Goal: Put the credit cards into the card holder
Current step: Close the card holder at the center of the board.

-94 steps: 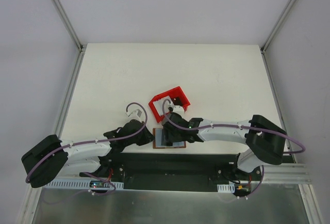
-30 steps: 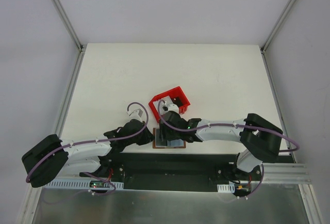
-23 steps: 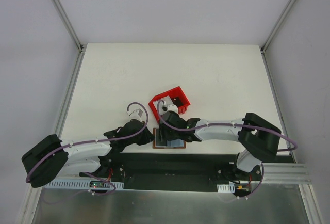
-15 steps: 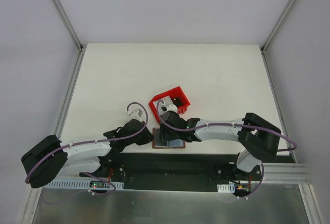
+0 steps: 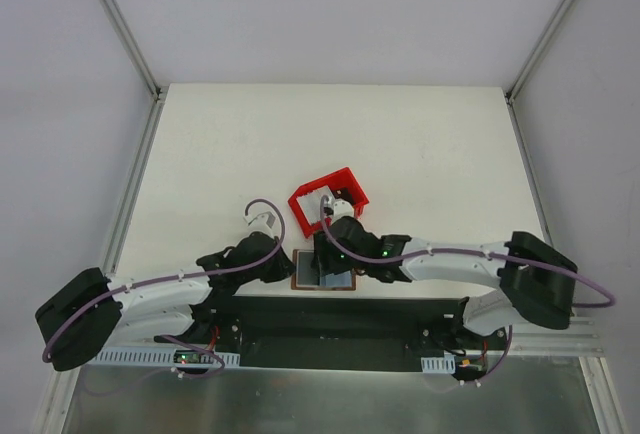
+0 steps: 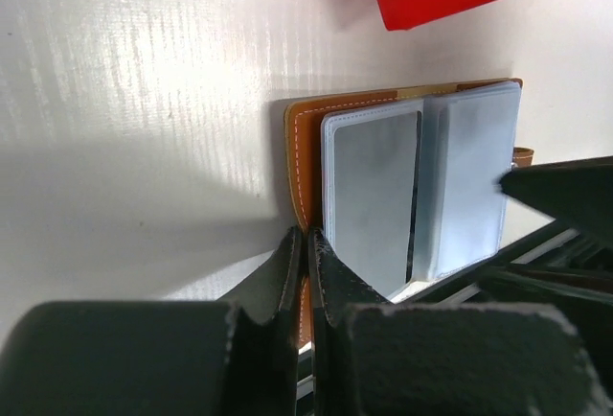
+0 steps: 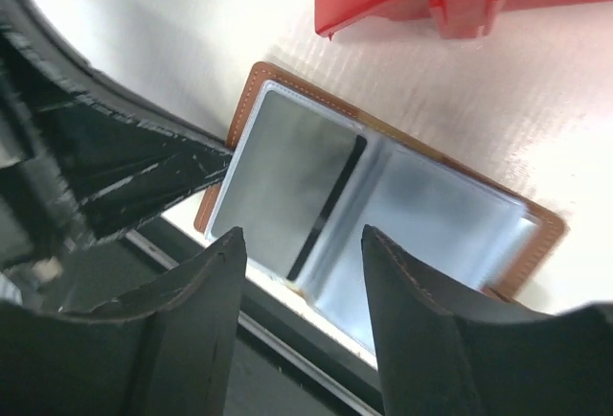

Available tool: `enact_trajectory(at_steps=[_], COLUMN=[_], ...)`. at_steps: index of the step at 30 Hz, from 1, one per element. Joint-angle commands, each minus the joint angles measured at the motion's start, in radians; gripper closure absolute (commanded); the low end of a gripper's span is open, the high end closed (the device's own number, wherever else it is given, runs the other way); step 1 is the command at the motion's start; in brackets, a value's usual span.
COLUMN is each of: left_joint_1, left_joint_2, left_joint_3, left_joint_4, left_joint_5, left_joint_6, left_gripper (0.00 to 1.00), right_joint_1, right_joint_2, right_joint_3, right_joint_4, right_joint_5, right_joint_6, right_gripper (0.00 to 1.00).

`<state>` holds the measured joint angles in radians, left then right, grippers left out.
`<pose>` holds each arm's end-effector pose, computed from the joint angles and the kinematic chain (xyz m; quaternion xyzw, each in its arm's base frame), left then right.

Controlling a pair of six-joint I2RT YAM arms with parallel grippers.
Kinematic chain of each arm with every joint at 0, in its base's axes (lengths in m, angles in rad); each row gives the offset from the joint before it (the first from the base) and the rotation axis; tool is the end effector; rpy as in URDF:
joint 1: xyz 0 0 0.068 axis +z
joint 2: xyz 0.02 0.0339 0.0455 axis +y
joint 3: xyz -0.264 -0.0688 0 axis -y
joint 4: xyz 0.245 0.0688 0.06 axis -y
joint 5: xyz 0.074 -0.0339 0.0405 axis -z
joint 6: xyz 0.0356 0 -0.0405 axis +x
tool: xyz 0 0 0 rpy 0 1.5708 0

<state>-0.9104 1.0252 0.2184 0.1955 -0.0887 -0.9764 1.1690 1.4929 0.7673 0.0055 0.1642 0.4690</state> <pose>0.1163 -0.1445 0.1409 -0.0497 0.8851 -0.3502 0.3025 0.1245 0.2781 0.1870 -0.2795 0.8644 0.2494 0.3354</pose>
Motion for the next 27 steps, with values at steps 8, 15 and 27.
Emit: enact_trajectory(at_steps=[8, 15, 27], left_joint_1=[0.004, 0.015, 0.021], left_joint_2=[-0.102, -0.068, -0.115], left_joint_3=[0.061, 0.064, 0.065], left_joint_4=[-0.249, -0.275, -0.317], left_joint_5=[-0.031, -0.080, -0.074], left_joint_6=[0.188, 0.269, 0.199], left_gripper=[1.00, 1.00, 1.00], right_joint_1=[0.006, 0.004, -0.008], right_joint_2=[-0.327, -0.401, -0.571], right_joint_3=[-0.152, -0.232, -0.298], right_joint_4=[-0.001, -0.047, -0.137], right_joint_5=[0.093, 0.104, 0.121], right_joint_6=[-0.236, -0.375, -0.368], right_gripper=[0.38, 0.33, 0.24])
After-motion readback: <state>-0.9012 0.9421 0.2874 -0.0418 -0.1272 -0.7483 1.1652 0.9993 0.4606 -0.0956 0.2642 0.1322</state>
